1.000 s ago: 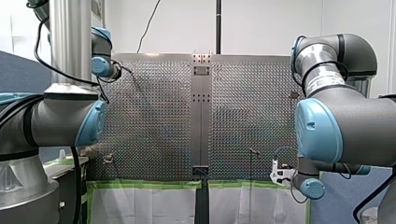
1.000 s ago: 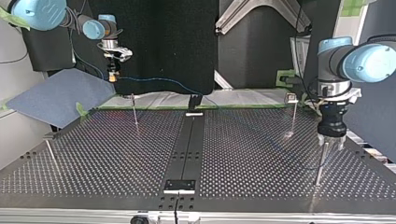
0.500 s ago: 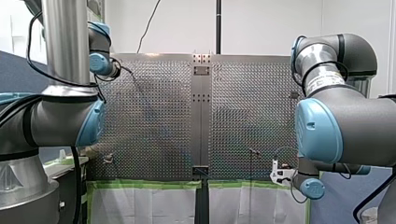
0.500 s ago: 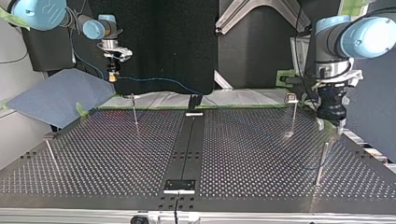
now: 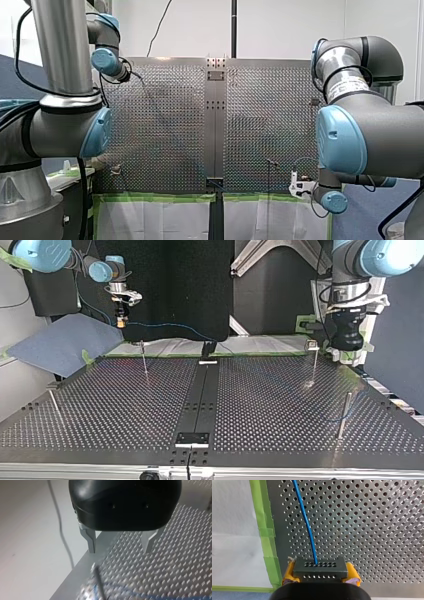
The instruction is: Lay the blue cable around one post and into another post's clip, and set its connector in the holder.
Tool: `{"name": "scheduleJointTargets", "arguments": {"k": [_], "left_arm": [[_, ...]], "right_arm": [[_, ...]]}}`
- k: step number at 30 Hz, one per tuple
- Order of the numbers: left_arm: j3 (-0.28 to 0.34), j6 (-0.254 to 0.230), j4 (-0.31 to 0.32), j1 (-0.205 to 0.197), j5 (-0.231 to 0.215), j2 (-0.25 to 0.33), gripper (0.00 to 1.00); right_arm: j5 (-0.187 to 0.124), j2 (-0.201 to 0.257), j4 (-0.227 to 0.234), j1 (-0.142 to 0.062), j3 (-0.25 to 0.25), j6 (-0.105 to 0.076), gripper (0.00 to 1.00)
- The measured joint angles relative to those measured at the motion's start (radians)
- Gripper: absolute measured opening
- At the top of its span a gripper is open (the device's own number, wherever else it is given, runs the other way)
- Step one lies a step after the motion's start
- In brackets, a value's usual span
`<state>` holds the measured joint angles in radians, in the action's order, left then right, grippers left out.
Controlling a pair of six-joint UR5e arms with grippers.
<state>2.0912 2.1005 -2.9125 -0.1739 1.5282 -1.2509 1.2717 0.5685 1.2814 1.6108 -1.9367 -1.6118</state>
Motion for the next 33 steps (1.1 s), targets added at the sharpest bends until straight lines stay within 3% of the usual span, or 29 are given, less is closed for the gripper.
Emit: {"name": "scheduleJointTargets", "arguments": {"k": [5,9,18,33], "left_arm": [[0.008,-0.046,-0.039,0.044,-0.002,0.045,0.91],[0.009,-0.080,-0.026,0.078,0.012,0.047,0.91],[0.004,-0.157,0.046,0.155,0.063,-0.021,0.91],[-0.006,-0.289,0.180,0.290,0.191,-0.155,0.93]], "right_arm": [[0.000,0.000,-0.005,-0.001,0.000,0.000,0.00],[0.000,0.000,-0.010,-0.004,0.000,0.000,0.00],[0.001,0.000,-0.014,-0.007,0.000,0.001,0.00],[0.004,0.000,-0.016,-0.005,0.000,0.001,0.00]]}}
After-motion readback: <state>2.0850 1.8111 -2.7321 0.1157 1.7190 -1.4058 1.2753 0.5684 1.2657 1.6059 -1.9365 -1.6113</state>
